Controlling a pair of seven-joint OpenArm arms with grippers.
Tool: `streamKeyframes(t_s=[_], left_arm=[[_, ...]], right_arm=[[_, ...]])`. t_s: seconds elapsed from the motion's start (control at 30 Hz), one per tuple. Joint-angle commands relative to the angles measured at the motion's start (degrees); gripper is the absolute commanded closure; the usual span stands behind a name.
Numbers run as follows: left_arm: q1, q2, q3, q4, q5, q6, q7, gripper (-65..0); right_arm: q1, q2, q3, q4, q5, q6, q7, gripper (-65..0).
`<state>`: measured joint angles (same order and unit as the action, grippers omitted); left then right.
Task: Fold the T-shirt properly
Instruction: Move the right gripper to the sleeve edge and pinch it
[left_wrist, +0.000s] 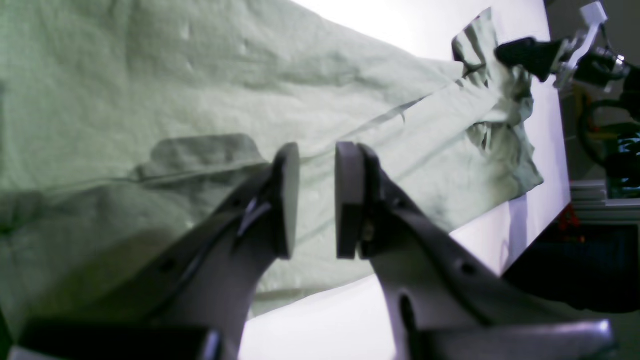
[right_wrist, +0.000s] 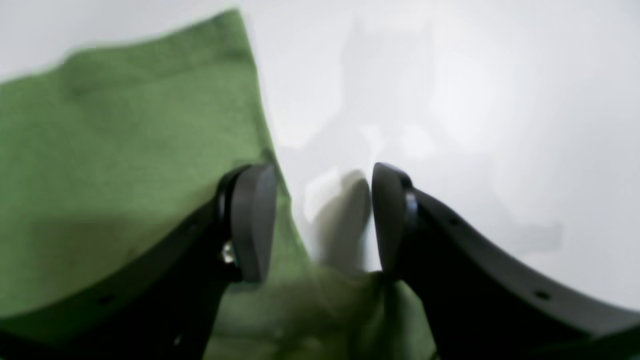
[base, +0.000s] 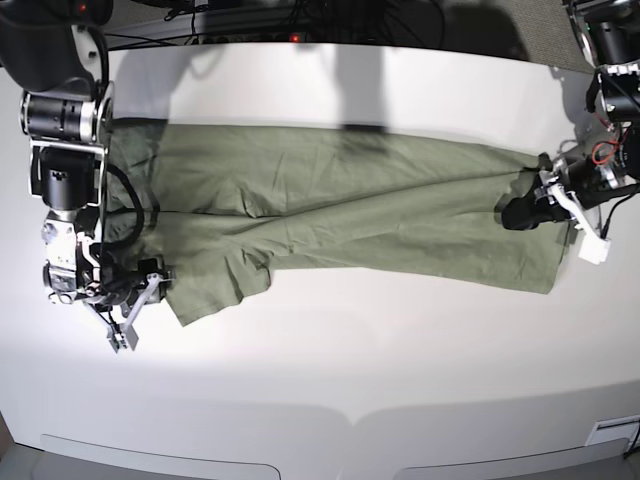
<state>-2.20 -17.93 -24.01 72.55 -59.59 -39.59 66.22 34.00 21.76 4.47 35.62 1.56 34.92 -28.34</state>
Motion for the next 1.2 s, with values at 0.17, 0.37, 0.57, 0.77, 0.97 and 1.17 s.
streamKeyframes(t_s=[0.17,0.37,0.57,0.77,0.97,1.17], left_arm=[[-0.81,-0.98,-0.26,1.07,-1.36,-0.41,-0.68,-13.1],[-0.81,-0.98,-0.26,1.07,-1.38,-0.41,-0.92,-13.1],[-0.81,-0.98,-0.26,1.07,-1.38,-0.41,-1.09,-13.1],[-0.81,-0.98,-0.26,1.07,-1.38,-0.41,-1.09,-13.1],[-0.81,-0.98,-0.26,1.07,-1.38,-0.41,-1.07,-13.1],[-0.81,-0.98,-0.26,1.07,-1.38,-0.41,-1.09,-13.1]], right_arm=[[2.16,-0.17,0.17,0.66,3.52,0.22,0.15,-29.8],[2.14,-0.33,0.15,0.66,3.58,1.11,-1.79,-29.8],[2.14,-0.35,0.15,0.66,8.87,4.87,-3.26,-29.8],[2.16,-0.28,0.17,0.68,10.27,5.08,-3.76,-29.8],[2.19,-0.04,0.17,0.70,15.19,5.08,-2.93,-29.8],[2.29,-0.02,0.33,0.81,15.19,5.08,-1.31,-29.8]])
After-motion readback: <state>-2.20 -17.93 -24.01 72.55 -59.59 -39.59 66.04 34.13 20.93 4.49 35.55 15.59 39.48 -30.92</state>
